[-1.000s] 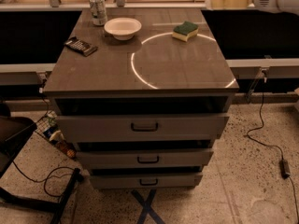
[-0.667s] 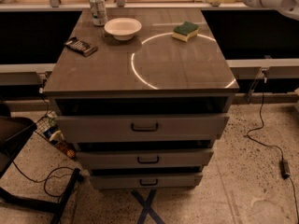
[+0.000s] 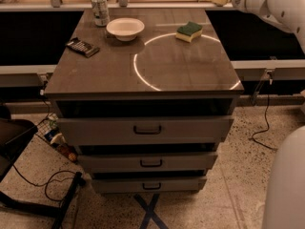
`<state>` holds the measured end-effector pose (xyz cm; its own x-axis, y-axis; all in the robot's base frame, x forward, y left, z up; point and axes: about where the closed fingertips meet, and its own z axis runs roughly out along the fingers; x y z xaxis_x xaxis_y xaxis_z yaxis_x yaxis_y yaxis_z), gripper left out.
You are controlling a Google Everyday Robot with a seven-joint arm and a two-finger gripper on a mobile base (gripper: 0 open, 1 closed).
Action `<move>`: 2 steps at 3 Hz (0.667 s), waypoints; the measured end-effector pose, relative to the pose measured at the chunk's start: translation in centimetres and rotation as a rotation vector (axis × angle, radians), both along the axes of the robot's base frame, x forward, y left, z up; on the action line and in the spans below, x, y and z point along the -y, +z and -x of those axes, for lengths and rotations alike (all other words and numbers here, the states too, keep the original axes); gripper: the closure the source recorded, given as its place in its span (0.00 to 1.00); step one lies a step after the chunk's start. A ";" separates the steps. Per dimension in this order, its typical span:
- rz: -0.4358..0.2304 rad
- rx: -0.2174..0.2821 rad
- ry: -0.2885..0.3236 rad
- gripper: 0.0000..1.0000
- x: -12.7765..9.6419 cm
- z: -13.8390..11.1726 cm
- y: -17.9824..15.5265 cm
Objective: Place sponge into paper bowl
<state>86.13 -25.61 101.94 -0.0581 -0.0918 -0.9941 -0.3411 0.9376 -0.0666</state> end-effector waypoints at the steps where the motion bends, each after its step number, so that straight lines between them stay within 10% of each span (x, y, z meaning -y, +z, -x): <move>1: 0.000 0.000 0.000 0.00 0.0 0.0 0.0; 2: -0.039 0.007 0.004 0.00 -1.3 -0.2 -1.5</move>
Offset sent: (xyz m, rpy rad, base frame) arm -0.0025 0.0304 -0.0412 0.1042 -0.0235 0.0039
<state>86.30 -24.33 100.43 -0.0510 -0.0534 -0.9973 -0.3449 0.9381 -0.0326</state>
